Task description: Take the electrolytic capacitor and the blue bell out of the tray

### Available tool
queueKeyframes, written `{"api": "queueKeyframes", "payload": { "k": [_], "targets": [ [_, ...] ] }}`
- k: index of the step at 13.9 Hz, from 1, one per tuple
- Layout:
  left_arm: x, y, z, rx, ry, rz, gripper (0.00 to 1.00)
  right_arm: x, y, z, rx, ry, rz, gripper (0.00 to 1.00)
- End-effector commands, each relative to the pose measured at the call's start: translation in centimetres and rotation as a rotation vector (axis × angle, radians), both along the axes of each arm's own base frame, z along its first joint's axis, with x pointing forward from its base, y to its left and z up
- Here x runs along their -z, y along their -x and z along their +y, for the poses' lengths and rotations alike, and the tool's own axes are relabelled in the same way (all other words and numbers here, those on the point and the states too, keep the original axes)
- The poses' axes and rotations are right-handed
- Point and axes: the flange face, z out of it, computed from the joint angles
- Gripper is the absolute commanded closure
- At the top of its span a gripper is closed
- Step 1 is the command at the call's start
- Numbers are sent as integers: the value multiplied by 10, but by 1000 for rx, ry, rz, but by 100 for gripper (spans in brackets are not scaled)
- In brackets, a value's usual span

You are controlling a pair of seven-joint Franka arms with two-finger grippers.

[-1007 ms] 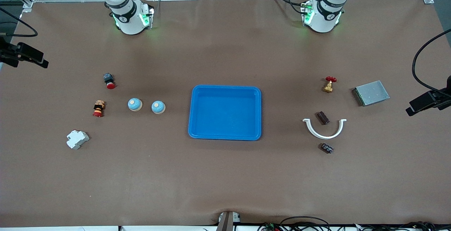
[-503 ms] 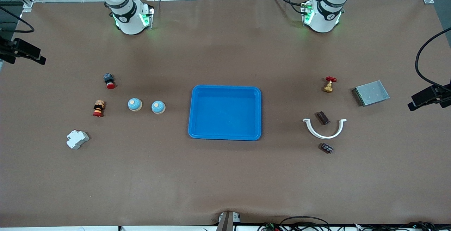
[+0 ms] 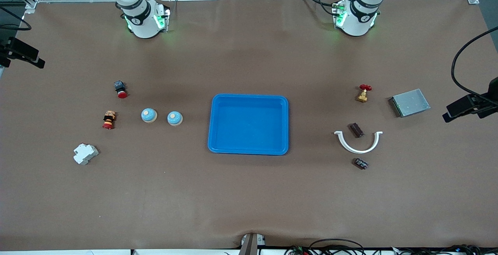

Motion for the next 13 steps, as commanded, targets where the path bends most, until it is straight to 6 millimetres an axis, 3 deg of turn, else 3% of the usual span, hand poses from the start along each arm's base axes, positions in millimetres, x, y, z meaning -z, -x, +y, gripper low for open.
{"api": "queueKeyframes", "payload": {
  "k": [1,4,5,8,13],
  "targets": [
    [-19,16,-16,-7,7,-10,0,-7,4,-6,6,11,-1,0],
    [-17,16,-33,-20,6,-5,0,-11,2,-8,20,15,-12,0],
    [-16,16,-31,-23,2,-5,0,-16,0,-7,20,17,-26,0],
    [-17,21,-17,-39,-20,12,0,-7,-8,-11,27,17,-14,0],
    [-20,33,-28,-21,-23,49,0,1,-14,-11,24,20,-3,0]
  ]
}}
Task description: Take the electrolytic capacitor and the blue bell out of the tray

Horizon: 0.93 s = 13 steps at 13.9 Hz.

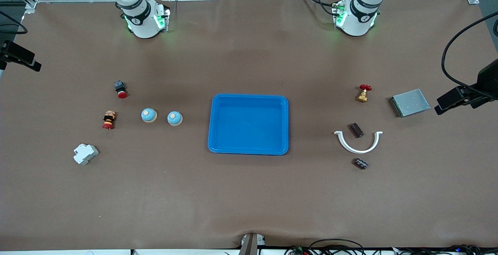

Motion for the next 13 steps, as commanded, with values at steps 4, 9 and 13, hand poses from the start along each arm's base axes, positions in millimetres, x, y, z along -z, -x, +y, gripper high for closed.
{"api": "queueKeyframes", "payload": {
  "k": [4,9,13],
  "targets": [
    [-14,31,11,42,13,18,0,-1,-6,-3,11,13,2,0],
    [-21,40,14,54,21,9,0,4,-4,-1,4,8,26,0],
    [-18,39,7,69,24,10,0,3,-4,3,-39,5,22,0]
  ]
}}
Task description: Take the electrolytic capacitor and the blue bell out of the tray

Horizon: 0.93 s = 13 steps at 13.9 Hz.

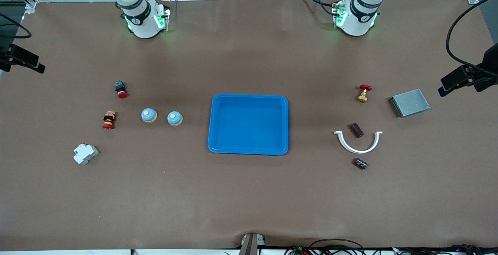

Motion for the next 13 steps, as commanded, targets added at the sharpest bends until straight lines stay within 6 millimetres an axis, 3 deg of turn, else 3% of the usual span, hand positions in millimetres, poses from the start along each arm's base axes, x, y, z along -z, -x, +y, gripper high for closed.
{"api": "queueKeyframes", "payload": {
  "k": [1,13],
  "targets": [
    [-1,7,-3,22,25,-1,0,-5,-2,0,-59,5,-11,0],
    [3,4,10,18,23,5,0,-7,-5,3,-7,-2,-35,0]
  ]
}}
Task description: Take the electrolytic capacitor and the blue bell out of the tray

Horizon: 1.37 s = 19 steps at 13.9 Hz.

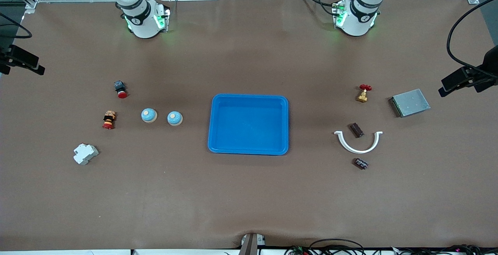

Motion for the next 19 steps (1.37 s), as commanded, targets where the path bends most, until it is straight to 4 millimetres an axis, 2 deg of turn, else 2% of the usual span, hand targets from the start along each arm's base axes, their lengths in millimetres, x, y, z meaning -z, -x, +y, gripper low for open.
{"api": "queueKeyframes", "payload": {
  "k": [1,7,19],
  "targets": [
    [-4,4,-3,25,22,-8,0,-4,-2,2,14,-3,-7,0],
    [7,-4,-7,18,19,1,0,-1,-3,9,-5,-49,-3,0],
    [5,-4,-7,30,15,-2,0,2,-3,21,-37,-36,7,0]
  ]
}}
